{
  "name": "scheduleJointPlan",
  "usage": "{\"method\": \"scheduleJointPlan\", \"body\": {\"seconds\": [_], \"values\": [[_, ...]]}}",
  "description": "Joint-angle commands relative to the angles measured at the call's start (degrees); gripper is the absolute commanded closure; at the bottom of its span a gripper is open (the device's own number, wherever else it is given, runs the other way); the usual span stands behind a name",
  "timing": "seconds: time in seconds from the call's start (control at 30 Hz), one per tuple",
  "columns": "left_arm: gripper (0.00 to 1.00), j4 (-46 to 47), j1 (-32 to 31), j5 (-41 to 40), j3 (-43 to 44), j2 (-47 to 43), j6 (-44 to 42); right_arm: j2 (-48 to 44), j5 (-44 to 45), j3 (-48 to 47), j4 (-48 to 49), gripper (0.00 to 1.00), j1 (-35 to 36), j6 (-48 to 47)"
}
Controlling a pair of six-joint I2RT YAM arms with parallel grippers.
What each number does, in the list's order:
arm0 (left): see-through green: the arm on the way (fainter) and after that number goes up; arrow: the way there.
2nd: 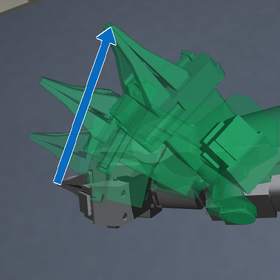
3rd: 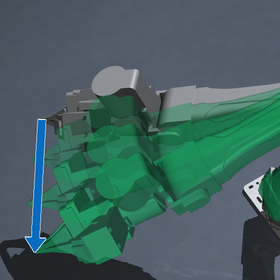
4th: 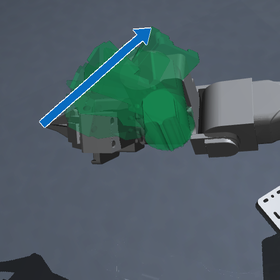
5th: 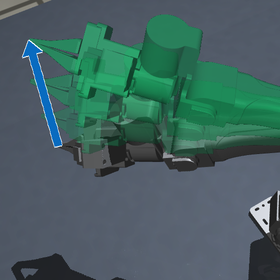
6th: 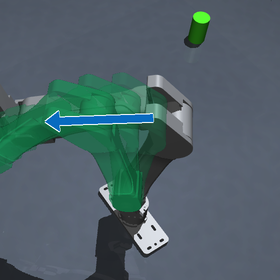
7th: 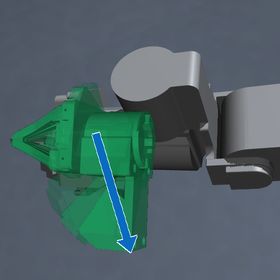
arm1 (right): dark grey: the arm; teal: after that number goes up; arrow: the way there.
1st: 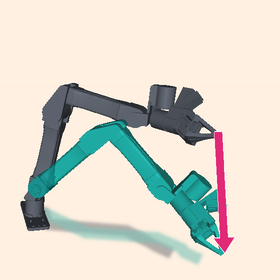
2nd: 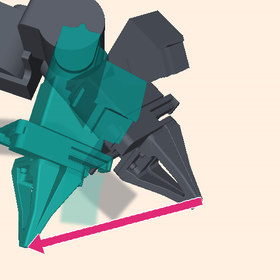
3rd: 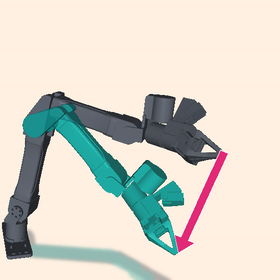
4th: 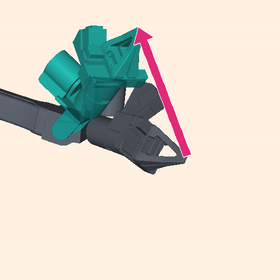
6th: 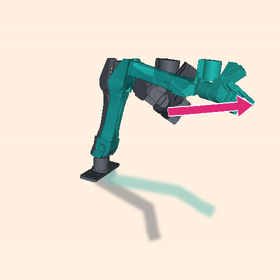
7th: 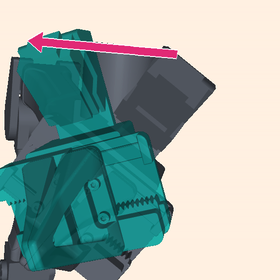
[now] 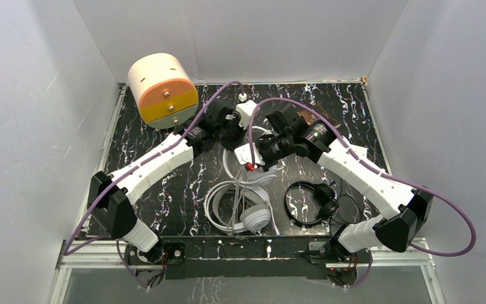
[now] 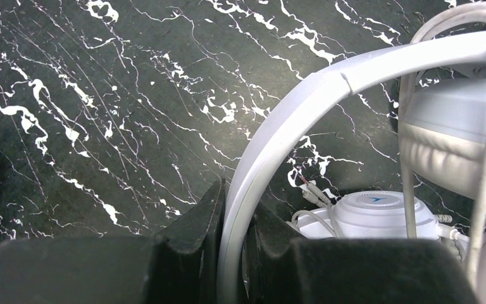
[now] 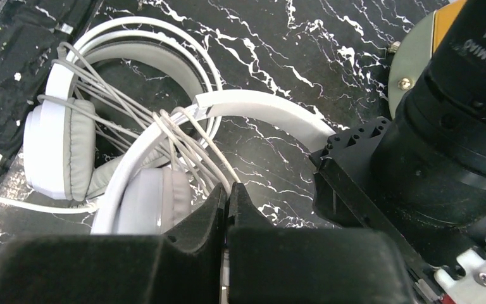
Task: Wrap the headphones
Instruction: Wrap the headphones cable around the headphones.
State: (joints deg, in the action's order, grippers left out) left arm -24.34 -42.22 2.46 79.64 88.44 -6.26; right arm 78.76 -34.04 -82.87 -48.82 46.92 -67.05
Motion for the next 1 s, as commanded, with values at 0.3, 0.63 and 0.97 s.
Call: {"method": "scheduleJointPlan", "body": {"seconds": [0.3, 0.63, 0.97], "values": [[1.00, 2.08, -0.70, 5.65, -4.36, -5.76, -1.93, -6.11, -0.65, 8.36, 7.48, 0.86, -0.34, 0.47], [1.00, -3.04, -0.07, 5.11, -2.81, -3.20, -0.20, -8.73, 0.41, 7.30, 7.38, 0.57, -0.42, 8.01], [1.00, -2.89, 3.19, 5.37, -3.25, -2.13, 2.91, -11.00, -0.74, 1.92, 10.29, 0.40, -0.51, 17.49]]}}
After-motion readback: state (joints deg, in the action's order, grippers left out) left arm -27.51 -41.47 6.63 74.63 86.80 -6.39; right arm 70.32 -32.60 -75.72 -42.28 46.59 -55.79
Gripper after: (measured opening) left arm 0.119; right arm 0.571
